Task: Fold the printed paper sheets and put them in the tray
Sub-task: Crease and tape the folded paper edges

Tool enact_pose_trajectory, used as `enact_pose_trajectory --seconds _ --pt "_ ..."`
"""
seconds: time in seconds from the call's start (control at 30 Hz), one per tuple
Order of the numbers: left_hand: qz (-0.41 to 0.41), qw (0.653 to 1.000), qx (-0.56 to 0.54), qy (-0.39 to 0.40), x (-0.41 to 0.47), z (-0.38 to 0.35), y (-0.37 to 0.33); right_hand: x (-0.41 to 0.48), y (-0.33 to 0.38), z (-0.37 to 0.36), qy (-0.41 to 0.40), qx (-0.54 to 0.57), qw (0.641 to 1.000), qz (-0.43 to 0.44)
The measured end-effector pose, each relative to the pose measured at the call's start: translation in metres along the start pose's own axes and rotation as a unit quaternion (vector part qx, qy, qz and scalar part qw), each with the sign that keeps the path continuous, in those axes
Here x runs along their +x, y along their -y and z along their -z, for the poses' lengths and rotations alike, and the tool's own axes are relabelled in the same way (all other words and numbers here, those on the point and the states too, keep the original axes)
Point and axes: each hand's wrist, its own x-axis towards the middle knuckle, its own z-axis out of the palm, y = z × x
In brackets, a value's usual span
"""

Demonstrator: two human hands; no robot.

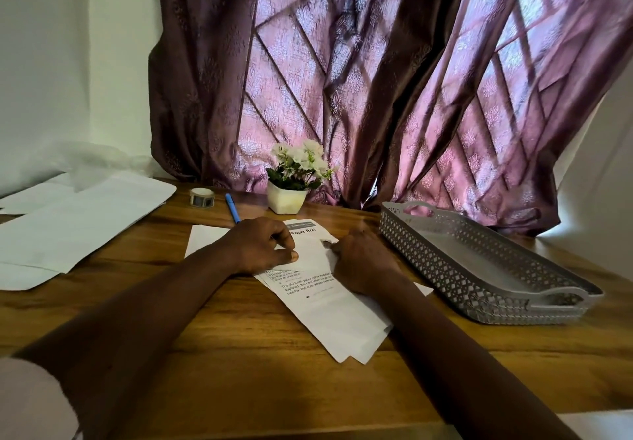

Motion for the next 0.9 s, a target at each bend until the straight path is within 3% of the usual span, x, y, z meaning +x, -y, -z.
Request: enact_pose_trajectory --seconds 0.1,0.17,0.3,0.37,0.53,0.73,0.9 --pt "-0.007 1.000 -0.002 0.003 0.000 0.000 0.002 -0.001 -0.001 0.002 -0.021 0.012 0.999 0.023" --pt "-0.012 1.000 0.001 0.006 0.000 0.000 0.002 -0.002 -0.005 -0.001 -0.036 0.083 0.995 0.036" --pt "-0.009 1.000 0.002 0.007 -0.003 0.001 -0.002 0.007 -0.013 -0.006 -0.115 0.263 0.954 -0.086" --pt "-0.011 1.000 0.003 0.008 -0.004 0.002 -0.003 0.018 -0.018 -0.008 -0.112 0.296 0.938 -0.142" --pt "-0.017 1.000 0.001 0.005 -0.006 0.001 -0.004 0.035 -0.016 -0.012 -0.039 0.185 0.969 -0.160" --pt "-0.030 1.000 0.008 0.005 -0.008 0.002 -0.006 0.041 -0.013 -0.015 -0.067 0.152 0.968 -0.190" --pt "-0.035 0.999 0.018 0.003 -0.010 0.003 -0.009 0.037 -0.012 -0.012 -0.058 0.089 0.981 -0.161"
